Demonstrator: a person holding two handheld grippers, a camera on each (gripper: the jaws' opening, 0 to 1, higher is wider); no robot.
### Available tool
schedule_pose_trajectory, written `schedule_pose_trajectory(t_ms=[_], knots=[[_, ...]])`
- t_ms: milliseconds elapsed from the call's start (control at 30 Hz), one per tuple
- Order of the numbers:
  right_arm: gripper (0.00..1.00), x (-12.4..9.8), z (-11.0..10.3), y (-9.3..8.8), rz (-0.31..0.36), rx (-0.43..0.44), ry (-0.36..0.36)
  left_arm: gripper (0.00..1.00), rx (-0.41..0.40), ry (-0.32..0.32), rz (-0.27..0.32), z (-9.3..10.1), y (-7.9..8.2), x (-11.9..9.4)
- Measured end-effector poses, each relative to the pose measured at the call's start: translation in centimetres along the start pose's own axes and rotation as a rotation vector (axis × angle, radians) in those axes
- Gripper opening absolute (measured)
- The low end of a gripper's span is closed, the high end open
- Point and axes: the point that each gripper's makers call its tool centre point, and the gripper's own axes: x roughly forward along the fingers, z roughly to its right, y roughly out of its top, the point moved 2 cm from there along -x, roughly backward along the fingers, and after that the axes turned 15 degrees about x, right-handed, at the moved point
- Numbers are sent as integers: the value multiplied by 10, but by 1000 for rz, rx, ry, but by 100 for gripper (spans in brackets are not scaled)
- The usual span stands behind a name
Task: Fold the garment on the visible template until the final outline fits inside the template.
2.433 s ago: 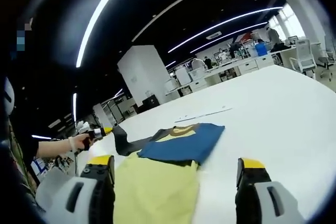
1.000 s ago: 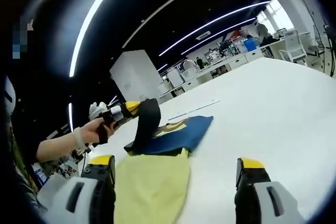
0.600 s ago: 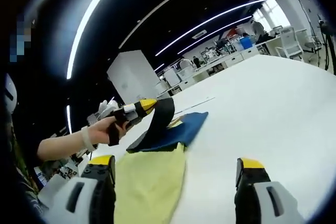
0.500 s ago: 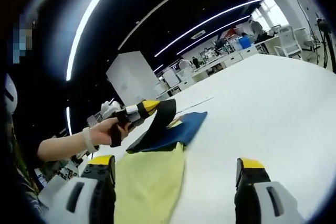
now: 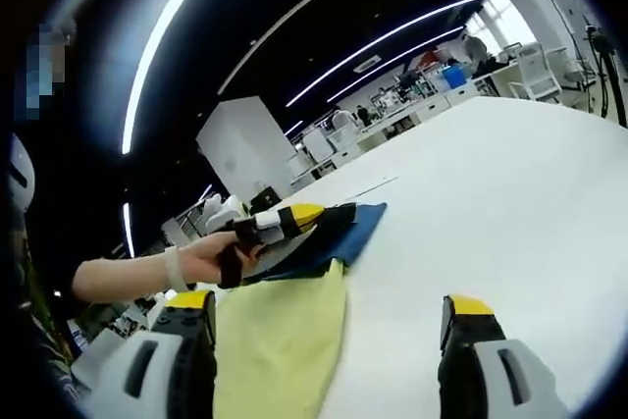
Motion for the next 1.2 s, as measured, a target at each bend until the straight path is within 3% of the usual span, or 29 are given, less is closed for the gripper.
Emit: schedule_pose_trajectory(t_ms=[133, 200, 267, 300, 467, 633, 900, 1200], knots=[[96, -1, 3, -1, -1, 8, -6, 1, -5, -11, -7, 0, -2, 1], [96, -1, 3, -1, -1, 8, -7, 14, 34, -26, -29, 3, -6, 1], [96, 0, 3, -1, 0, 8, -6, 38, 76, 1, -44, 0, -8, 1], [96, 0, 2, -1, 0, 8, -4, 45, 86, 7, -44, 1, -9, 0], [97, 4, -2, -1, -6, -4, 3, 50, 103, -24, -39, 5, -6, -6], [98, 7, -6, -1, -11, -10, 10, 75, 181, -14, -49, 0, -2, -10], [98, 11, -11, -2, -22, -22, 17, 89, 342, -14, -121, -3, 1, -25], [100, 20, -16, 2, -35, -45, 25, 89, 502, -38, -183, -1, 7, -49]])
